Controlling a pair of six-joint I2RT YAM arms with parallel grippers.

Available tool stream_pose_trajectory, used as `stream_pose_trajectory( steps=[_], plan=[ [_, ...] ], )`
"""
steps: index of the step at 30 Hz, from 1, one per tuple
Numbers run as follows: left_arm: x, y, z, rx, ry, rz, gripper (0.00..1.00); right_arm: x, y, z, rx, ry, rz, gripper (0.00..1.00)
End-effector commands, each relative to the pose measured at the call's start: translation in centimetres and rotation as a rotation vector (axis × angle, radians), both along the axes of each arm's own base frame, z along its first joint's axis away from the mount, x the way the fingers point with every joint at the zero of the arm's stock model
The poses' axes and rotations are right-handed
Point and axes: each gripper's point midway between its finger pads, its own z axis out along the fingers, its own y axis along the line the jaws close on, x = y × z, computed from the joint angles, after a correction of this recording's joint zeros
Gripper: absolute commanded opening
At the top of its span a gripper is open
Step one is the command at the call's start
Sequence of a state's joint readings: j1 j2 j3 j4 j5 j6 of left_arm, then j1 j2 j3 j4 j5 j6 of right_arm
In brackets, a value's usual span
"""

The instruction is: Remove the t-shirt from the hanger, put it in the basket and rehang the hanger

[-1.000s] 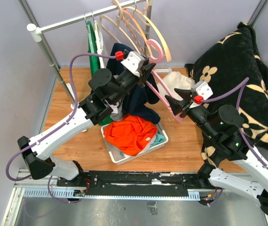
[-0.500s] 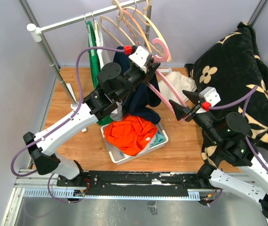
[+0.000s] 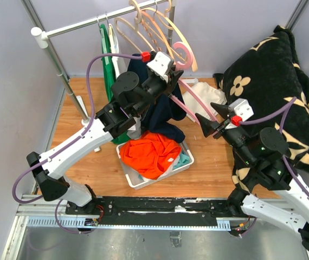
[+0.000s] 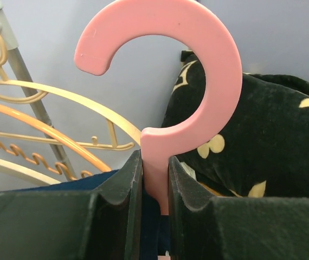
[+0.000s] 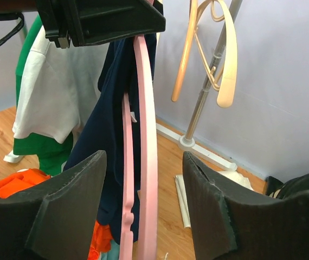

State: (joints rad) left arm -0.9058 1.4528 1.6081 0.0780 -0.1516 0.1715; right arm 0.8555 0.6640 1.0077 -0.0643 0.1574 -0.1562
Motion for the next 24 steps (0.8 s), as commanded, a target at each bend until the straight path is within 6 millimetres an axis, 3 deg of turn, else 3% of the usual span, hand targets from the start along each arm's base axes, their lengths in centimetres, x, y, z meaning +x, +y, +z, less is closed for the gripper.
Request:
stream_pose_trajectory(
  steps=[1, 8, 14, 24],
  plan=[
    [-0.8, 1.1, 3.4, -0.095, -0.065, 0.018, 0.01, 0.4, 0.3, 1.6, 0.045, 0.014, -0.01, 0.58],
    [-1.3, 1.8, 3.4, -0.107, -0.081, 0.046, 0.01, 1.3, 1.0, 1.4, 0.052, 0.047, -0.025, 0.52],
    [-1.6, 2.2, 4.2, -0.119, -0.092, 0.049, 0.01, 0.8, 0.2, 0.9, 0.06, 0.032, -0.035, 0.5],
    [-2.1, 2.2, 5.1, -0.146, -0.098, 0.019, 0.01, 0.4, -0.8, 0.3, 0.061, 0.028, -0.053, 0.38]
  ],
)
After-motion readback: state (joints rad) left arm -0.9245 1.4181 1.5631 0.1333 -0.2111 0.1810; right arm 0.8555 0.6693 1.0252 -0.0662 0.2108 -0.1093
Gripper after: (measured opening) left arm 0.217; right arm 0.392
